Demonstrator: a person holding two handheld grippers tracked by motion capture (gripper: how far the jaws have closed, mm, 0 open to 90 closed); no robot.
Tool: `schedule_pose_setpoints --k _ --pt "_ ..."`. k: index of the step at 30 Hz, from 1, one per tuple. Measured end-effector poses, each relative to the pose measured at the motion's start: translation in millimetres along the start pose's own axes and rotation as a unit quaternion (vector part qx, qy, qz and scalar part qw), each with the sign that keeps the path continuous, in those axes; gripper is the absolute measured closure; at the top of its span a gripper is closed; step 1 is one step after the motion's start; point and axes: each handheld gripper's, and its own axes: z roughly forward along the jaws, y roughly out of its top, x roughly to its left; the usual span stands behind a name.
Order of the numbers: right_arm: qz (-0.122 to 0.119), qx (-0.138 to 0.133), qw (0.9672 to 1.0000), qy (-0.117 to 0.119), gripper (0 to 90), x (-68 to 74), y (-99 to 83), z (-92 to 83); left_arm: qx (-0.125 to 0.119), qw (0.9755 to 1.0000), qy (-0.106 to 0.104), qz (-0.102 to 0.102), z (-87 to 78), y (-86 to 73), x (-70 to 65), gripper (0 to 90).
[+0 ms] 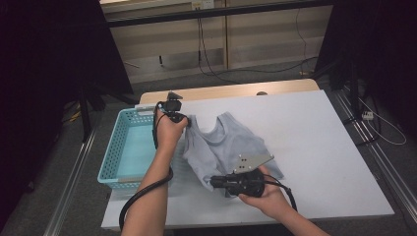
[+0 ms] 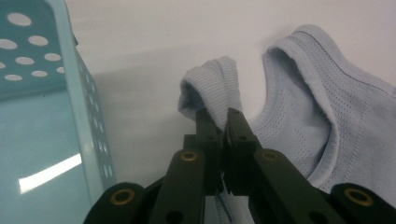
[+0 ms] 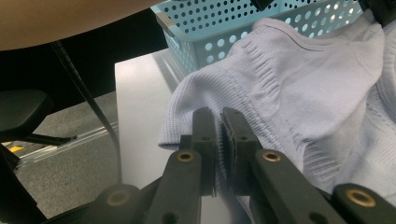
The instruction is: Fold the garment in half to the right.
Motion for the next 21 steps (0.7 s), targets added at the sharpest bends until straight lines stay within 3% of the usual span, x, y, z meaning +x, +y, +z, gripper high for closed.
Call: schedule_pose_setpoints --k 10,21 --pt "0.0 0.005 1.0 0.002 85.1 4.6 -3.8 2.8 -0.003 1.0 -0.003 0.002 0.5 3.2 -1.3 86.8" --pt "0.012 -0.002 0.9995 -0.028 85.0 0.4 -12.2 -13.5 -0.006 0.9998 -0.006 0.015 5.6 11.5 -14.9 86.9"
